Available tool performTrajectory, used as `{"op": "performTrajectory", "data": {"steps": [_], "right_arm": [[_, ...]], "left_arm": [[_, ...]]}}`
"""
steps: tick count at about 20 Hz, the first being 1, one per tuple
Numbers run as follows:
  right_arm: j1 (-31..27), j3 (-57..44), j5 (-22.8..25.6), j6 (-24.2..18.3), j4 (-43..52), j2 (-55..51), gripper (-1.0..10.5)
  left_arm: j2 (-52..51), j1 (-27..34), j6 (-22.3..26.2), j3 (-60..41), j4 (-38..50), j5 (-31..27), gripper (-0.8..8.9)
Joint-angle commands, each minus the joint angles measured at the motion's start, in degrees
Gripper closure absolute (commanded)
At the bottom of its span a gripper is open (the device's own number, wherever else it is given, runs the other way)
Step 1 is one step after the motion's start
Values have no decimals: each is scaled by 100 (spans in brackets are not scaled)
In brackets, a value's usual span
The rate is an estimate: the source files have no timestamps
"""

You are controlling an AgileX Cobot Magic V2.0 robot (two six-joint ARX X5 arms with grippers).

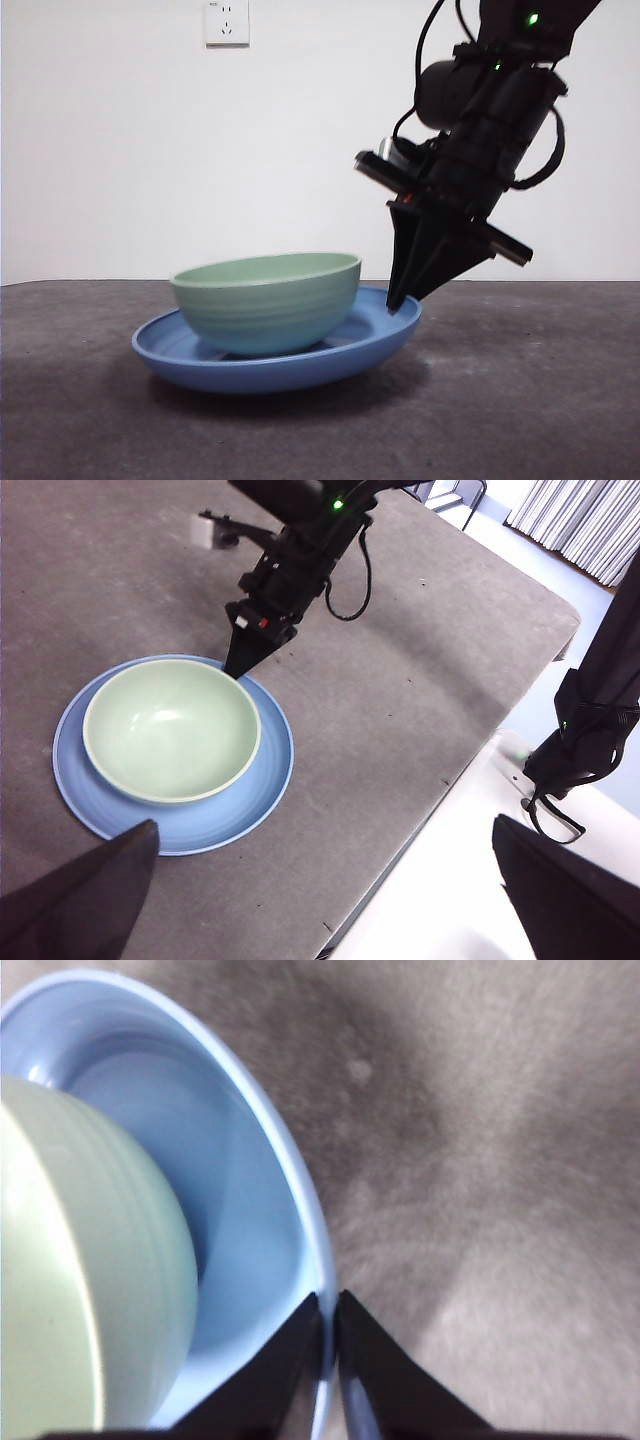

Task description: Place the green bowl on the blue plate

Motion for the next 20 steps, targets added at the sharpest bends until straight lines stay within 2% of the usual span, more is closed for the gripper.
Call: {"op": "performTrajectory", "data": {"steps": [1, 7, 14, 20], "right_arm": [[57, 129, 44, 136, 146, 212, 935], [57, 127, 74, 146, 208, 358, 929], [55, 133, 470, 96, 96, 170, 606], [55, 133, 990, -72, -588, -1279, 494]], "left_arm": [[31, -22, 28, 55, 42, 28, 283], [31, -22, 28, 55, 37, 28, 283], [31, -22, 28, 55, 37, 28, 283], [28, -22, 28, 55, 46, 28, 283]]}}
